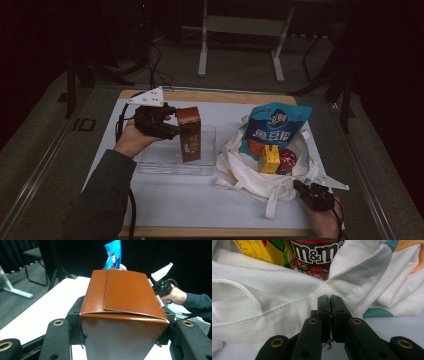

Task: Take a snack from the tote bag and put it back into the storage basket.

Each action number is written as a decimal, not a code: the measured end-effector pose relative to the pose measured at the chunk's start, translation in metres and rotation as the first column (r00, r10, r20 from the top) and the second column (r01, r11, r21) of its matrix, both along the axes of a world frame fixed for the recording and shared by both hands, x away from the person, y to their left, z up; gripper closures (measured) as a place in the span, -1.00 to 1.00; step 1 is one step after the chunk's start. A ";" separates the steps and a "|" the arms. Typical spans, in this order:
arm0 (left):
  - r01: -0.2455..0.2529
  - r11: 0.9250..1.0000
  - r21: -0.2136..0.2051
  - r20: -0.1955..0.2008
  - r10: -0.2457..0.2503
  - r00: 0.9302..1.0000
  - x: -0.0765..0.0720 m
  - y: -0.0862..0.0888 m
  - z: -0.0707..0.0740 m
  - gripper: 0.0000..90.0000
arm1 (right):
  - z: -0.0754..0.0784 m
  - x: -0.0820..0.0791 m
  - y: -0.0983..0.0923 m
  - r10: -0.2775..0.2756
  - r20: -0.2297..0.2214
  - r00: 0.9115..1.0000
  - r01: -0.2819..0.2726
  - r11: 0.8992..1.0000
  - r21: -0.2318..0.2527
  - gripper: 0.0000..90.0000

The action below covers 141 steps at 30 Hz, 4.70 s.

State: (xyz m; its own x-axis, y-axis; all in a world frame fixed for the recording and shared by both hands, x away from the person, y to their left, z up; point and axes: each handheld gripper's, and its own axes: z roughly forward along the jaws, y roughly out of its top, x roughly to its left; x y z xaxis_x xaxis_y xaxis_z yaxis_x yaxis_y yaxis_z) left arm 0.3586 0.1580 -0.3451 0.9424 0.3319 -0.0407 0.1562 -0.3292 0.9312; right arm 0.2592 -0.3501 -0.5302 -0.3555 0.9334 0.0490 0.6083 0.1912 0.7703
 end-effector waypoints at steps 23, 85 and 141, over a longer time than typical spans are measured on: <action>-0.109 0.974 0.200 -0.025 0.117 0.993 0.011 0.036 -0.025 -0.05 | 0.000 -0.001 0.000 -0.003 -0.003 1.000 0.003 1.000 0.001 0.93; 0.195 0.821 0.537 -0.246 -0.068 0.967 0.034 -0.096 -0.093 -0.24 | -0.001 -0.002 -0.001 -0.002 0.000 1.000 0.002 1.000 0.009 0.92; 0.043 0.953 0.299 -0.120 -0.007 0.993 0.008 -0.089 -0.068 -0.33 | -0.002 -0.003 -0.001 -0.004 0.000 1.000 0.004 1.000 0.014 0.89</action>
State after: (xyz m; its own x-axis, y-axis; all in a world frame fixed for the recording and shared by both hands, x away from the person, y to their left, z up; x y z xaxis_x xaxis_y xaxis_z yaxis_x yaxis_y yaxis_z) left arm 0.3664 0.0694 -0.4132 0.9453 0.3220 -0.0525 0.2455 -0.5960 0.7645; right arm 0.2566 -0.3510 -0.5320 -0.3513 0.9342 0.0617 0.6093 0.1780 0.7727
